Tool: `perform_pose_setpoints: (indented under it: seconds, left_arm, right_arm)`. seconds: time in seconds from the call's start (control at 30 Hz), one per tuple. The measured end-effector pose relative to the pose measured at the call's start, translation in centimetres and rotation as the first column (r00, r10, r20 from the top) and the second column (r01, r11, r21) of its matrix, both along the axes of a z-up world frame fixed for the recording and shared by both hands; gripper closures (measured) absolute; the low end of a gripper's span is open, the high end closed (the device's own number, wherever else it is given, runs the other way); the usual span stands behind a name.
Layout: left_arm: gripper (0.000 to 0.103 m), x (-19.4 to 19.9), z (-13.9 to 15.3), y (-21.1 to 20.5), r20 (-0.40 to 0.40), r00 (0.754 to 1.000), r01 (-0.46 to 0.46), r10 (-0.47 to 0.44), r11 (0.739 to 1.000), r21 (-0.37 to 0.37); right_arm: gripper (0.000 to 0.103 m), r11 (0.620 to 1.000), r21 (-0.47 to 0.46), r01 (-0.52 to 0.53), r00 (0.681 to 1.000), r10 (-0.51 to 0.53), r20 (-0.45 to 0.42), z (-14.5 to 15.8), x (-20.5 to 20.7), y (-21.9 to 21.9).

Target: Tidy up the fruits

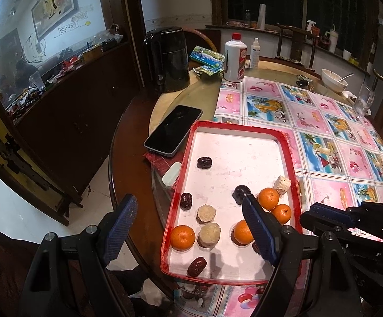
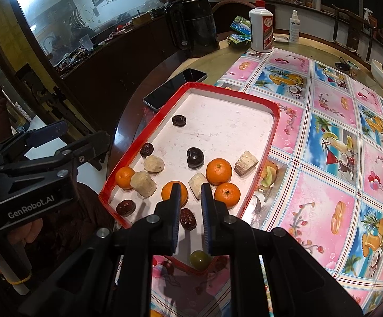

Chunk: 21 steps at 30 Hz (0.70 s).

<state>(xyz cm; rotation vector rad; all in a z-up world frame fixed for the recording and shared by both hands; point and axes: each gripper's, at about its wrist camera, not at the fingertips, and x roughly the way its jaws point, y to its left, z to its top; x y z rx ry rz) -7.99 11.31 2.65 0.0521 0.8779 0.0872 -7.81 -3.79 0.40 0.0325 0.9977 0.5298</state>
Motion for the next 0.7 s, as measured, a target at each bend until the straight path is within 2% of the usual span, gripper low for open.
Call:
perform_pose_setpoints:
  seconds: [0.7]
  left_arm:
    - [0.021,0.53,-0.44,0.52,-0.022,1.000,-0.003,0.003,1.000,-0.010]
  right_arm:
    - [0.086,1.000,0.001,0.003,1.000,-0.003,-0.004,-0.02,0.13,0.10]
